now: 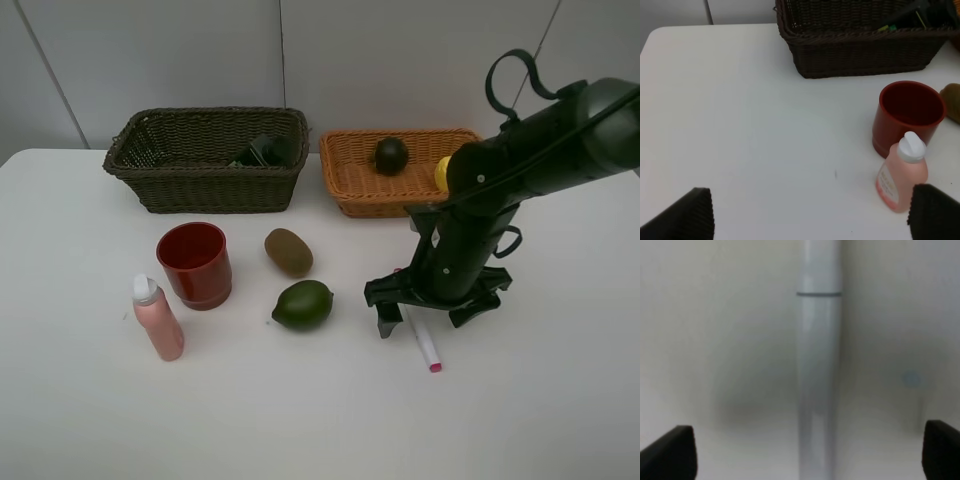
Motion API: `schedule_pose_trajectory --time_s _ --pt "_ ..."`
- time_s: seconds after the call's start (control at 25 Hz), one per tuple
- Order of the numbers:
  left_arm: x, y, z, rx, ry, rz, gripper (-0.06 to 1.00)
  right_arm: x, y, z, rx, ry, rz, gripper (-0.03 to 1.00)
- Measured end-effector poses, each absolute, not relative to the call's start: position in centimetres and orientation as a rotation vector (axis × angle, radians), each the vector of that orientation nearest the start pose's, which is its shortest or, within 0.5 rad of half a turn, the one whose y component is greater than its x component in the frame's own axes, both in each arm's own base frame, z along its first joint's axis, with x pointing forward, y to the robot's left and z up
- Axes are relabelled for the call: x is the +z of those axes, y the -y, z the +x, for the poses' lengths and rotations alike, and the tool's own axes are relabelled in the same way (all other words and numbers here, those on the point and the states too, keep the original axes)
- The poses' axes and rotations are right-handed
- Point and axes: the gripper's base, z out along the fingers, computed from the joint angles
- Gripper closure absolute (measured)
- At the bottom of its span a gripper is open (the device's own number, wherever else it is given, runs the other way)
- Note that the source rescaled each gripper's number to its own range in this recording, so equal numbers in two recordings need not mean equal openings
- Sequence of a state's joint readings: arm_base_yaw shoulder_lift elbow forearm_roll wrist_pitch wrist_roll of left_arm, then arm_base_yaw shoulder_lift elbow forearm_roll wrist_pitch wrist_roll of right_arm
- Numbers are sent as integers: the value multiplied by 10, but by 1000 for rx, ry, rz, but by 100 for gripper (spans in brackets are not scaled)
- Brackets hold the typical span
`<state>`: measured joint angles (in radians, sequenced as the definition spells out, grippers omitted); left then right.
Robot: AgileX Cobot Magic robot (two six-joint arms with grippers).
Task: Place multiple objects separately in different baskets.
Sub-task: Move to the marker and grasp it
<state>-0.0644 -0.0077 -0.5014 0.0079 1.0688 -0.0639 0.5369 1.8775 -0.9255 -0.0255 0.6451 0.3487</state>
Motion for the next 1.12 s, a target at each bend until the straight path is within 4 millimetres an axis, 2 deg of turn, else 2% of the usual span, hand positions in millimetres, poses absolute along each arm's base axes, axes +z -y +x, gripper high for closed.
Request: schedule_pose_trajectory --time_s 0.36,0.52,0.96,1.04,1.12 --pt "277 -1 -7 -71 -2044 0 -5 112 -156 264 14 -3067 -321 -1" --pt "277 -1 -7 -71 -2044 0 -5 103 -156 264 -4 -3092 -324 -1" --pt "277 -1 -7 -71 -2044 0 -5 103 -156 264 -4 -3089 -327 -1" --pt "277 -1 -7 -71 -2044 0 -5 103 -156 264 -5 -3089 -327 3" --pt "277 -1 -7 -71 -2044 0 -5 103 -156 264 -5 -3089 -327 14"
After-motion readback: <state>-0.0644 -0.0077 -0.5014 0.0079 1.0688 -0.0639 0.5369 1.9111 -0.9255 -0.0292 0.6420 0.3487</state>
